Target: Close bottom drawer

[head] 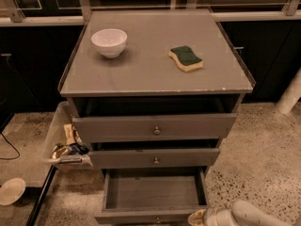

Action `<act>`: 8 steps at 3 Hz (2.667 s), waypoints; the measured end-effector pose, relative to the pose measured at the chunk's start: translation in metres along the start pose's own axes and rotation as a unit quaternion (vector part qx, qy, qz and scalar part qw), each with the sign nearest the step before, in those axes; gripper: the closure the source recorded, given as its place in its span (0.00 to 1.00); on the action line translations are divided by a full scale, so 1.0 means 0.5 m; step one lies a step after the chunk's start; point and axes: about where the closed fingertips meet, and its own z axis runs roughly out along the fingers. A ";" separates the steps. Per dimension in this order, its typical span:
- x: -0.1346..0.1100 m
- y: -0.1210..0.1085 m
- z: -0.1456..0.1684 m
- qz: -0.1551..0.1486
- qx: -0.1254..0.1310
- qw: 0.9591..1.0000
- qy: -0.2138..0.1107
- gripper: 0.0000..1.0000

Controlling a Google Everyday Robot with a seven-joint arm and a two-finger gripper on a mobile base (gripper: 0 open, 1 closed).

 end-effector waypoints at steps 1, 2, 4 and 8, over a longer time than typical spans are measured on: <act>0.000 0.000 0.001 0.000 0.000 1.000 0.000 0.81; 0.000 0.000 0.001 0.000 0.000 1.000 0.000 0.58; 0.000 0.000 0.001 0.000 0.000 1.000 0.000 0.12; -0.065 -0.159 0.061 -0.062 0.006 0.998 0.002 0.66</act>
Offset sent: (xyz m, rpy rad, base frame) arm 0.0000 0.0001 -0.0004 -0.0006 -0.0005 -0.0001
